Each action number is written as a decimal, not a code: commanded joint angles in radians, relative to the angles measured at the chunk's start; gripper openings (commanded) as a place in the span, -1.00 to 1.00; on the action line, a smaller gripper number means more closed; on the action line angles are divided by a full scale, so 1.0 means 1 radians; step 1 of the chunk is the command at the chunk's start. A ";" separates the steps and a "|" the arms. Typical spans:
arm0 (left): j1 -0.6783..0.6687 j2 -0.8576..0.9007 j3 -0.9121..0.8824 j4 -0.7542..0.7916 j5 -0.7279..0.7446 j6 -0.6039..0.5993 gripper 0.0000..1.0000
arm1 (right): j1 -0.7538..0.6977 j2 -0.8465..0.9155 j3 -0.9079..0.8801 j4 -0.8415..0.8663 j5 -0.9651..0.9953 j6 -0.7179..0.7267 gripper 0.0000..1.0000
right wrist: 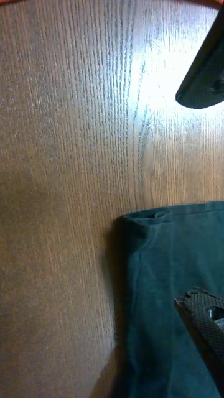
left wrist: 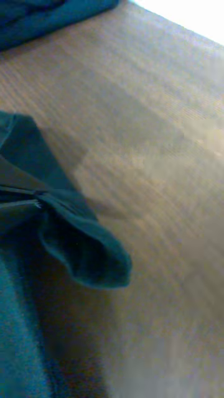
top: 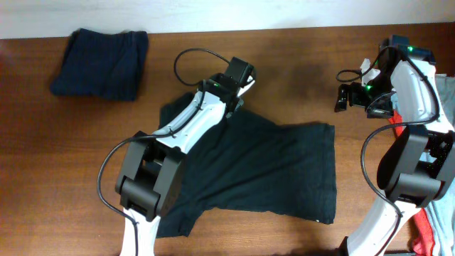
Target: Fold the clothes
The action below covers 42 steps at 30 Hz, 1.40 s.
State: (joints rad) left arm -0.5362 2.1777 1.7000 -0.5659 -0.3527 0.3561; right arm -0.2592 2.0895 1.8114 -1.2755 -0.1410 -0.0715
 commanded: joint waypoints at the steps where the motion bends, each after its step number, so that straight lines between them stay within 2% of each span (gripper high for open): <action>1: 0.033 0.008 0.023 0.050 -0.022 0.002 -0.90 | 0.002 -0.024 0.016 0.000 -0.005 0.001 0.97; 13: 0.060 0.011 0.023 0.269 0.032 0.043 -0.89 | 0.002 -0.024 0.016 0.000 -0.005 0.001 0.97; 14: 0.060 0.013 0.023 0.278 0.044 0.043 -0.82 | 0.002 -0.024 0.016 0.000 -0.005 0.001 0.97; 20: 0.062 0.065 0.023 0.341 0.084 0.043 -0.78 | 0.002 -0.024 0.016 0.000 -0.005 0.001 0.97; 21: 0.065 0.075 0.023 0.351 0.083 0.044 -0.72 | 0.002 -0.024 0.016 0.000 -0.005 0.001 0.97; 23: 0.072 0.082 0.023 0.347 0.075 0.093 -0.65 | 0.002 -0.024 0.016 0.000 -0.005 0.001 0.97; 25: 0.076 0.061 0.044 0.288 -0.016 0.114 -0.54 | 0.002 -0.024 0.016 0.000 -0.005 0.001 0.97; 28: 0.076 0.023 0.114 0.126 -0.003 0.113 -0.47 | 0.002 -0.024 0.016 0.000 -0.005 0.001 0.97; 30: 0.082 0.002 0.176 -0.009 0.053 0.113 -0.42 | 0.002 -0.024 0.016 0.000 -0.005 0.001 0.97; 32: 0.103 -0.002 0.229 -0.117 0.135 0.114 -0.10 | 0.002 -0.024 0.016 0.000 -0.005 0.001 0.97; 35: 0.162 -0.001 0.243 -0.188 0.325 0.113 -0.01 | 0.002 -0.024 0.016 0.000 -0.005 0.001 0.97; 39: 0.240 0.010 0.242 -0.236 0.472 0.123 0.06 | 0.002 -0.024 0.016 0.000 -0.005 0.001 0.97; 42: 0.274 0.016 0.234 -0.251 0.536 0.191 0.08 | 0.002 -0.024 0.016 0.000 -0.005 0.001 0.97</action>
State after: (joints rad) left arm -0.2821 2.2047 1.9308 -0.8104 0.0536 0.4801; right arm -0.2592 2.0895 1.8114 -1.2755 -0.1410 -0.0715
